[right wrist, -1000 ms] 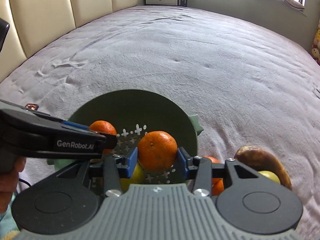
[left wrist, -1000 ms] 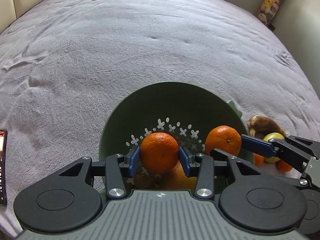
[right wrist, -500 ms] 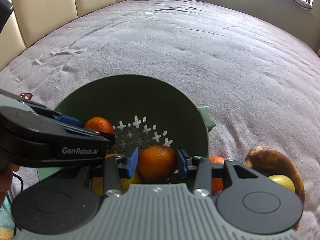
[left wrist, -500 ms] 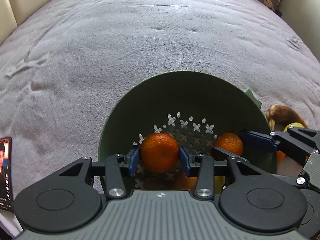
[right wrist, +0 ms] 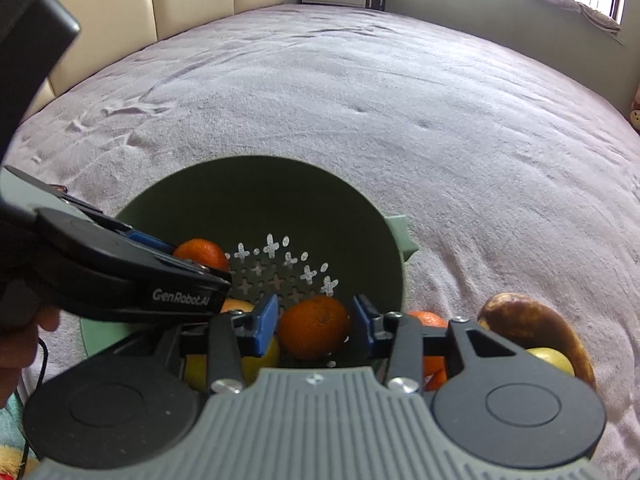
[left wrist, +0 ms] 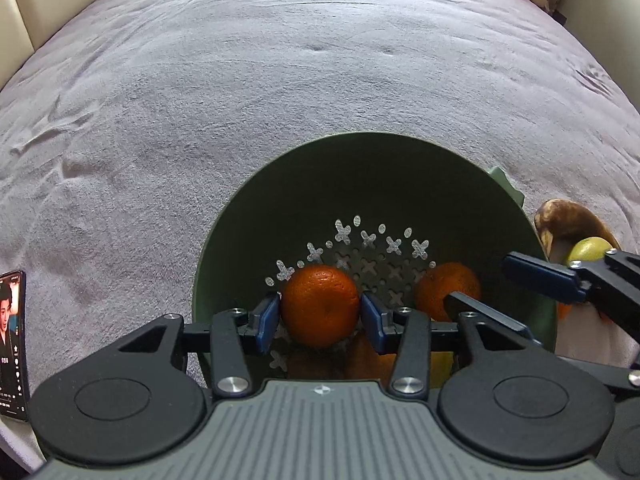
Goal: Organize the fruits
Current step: 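Open both grippers to drop the tangerines into the colander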
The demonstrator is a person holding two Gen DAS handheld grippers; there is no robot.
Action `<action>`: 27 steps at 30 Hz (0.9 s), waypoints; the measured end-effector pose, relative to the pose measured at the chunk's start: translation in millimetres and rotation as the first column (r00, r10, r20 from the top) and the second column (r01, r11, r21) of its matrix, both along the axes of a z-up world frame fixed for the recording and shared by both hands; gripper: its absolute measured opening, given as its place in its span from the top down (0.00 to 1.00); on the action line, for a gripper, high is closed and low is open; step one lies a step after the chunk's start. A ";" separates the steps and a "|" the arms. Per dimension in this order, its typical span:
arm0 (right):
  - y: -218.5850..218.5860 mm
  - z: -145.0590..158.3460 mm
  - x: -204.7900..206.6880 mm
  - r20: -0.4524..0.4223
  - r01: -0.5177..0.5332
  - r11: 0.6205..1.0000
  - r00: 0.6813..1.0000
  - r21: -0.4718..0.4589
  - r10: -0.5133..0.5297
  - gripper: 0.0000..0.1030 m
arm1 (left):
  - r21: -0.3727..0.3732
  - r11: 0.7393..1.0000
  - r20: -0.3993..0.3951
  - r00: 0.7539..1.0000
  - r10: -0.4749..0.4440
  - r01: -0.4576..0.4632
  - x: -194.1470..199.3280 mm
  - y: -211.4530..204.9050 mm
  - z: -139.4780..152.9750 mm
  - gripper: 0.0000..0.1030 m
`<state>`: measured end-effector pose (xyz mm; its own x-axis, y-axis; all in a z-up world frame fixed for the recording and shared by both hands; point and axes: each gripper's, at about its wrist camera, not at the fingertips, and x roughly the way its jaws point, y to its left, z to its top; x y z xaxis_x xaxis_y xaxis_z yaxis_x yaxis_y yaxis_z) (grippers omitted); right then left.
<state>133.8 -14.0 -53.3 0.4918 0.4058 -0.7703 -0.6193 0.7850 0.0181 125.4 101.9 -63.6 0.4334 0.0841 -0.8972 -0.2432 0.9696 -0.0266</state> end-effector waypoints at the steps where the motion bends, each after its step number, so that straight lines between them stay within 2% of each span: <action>1: -1.1 2.6 -1.9 0.006 0.001 1.000 1.000 0.003 -0.001 0.58 | 0.001 1.000 0.001 1.000 0.001 -0.001 -0.5 -0.2 0.8 0.48; 5: -5.8 13.2 -6.7 0.020 0.021 1.000 1.000 0.011 -0.021 0.54 | -0.002 1.000 0.021 1.000 0.002 -0.002 -3.2 -0.2 7.4 0.41; 11: -24.1 25.3 -10.6 0.022 0.096 0.995 0.995 0.025 -0.096 0.49 | -0.021 1.000 0.075 0.997 0.005 -0.004 -11.5 -1.4 23.5 0.41; 16: -46.6 34.3 -14.0 0.011 0.174 0.983 0.985 0.054 -0.175 0.49 | -0.040 0.998 0.156 0.987 -0.042 0.049 -18.9 -14.4 42.3 0.41; 21: -68.7 45.6 -19.9 0.011 0.239 0.968 0.971 0.072 -0.241 0.49 | -0.024 0.990 0.242 0.962 -0.126 0.136 -27.0 -36.8 60.9 0.41; 27: -99.1 51.2 -25.2 -0.003 0.335 0.940 0.942 0.069 -0.336 0.48 | 0.017 0.969 0.314 0.919 -0.239 0.247 -37.2 -68.8 74.0 0.41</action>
